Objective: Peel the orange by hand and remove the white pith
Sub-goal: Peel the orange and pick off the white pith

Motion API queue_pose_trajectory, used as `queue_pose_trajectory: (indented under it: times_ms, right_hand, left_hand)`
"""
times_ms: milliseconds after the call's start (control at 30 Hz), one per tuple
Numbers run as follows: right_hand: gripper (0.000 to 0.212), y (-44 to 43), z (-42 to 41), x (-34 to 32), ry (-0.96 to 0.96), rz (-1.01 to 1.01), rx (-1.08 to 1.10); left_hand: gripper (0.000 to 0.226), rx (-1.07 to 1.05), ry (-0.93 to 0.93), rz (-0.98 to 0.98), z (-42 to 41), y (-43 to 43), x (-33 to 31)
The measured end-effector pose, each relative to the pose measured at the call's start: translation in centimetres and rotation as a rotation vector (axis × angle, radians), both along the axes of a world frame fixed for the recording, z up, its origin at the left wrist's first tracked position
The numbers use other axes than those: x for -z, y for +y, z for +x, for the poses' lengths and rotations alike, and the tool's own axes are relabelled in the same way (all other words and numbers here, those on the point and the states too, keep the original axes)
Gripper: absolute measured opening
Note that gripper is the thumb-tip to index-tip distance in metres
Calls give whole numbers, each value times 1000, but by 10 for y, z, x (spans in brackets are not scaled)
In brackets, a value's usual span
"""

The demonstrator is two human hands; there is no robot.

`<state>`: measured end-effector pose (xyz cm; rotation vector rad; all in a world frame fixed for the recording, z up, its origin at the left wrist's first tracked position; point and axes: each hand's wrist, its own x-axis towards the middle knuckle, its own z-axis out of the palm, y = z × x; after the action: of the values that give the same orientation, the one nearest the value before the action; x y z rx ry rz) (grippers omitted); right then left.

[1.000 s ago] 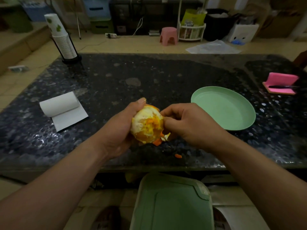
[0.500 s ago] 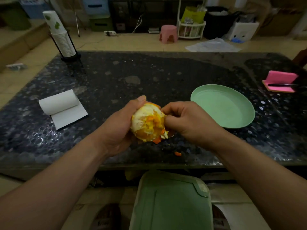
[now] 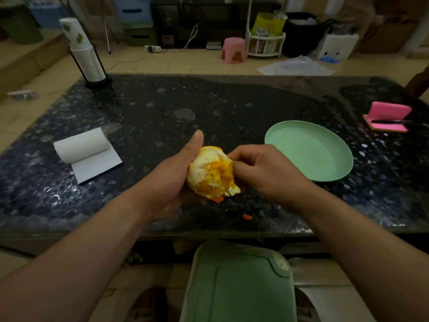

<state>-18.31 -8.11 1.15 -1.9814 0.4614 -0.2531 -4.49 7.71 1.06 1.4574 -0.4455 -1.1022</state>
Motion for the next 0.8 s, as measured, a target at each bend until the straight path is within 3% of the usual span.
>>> queue_pose_trajectory:
  times_ms: [133,233,333,567,800]
  right_hand:
    - [14,6,3,2,-50,-395,146]
    - [14,15,2,1,-10,-495,56]
    - [19,18,1,-1,49,-483,-19]
    - [18,13,1,-1,-33,-429,4]
    - [22,1,-2,-5,-31,-111,-54]
  left_hand:
    - [65,34,69,-15,-3,-1,-4]
    - [61,19,44,-8,-1,0,0]
    - [58,-18,-14,-28,0,0,8]
    - [40,8,19,-92,-3,0,9]
    - [41,13,51,-125,0,3,7]
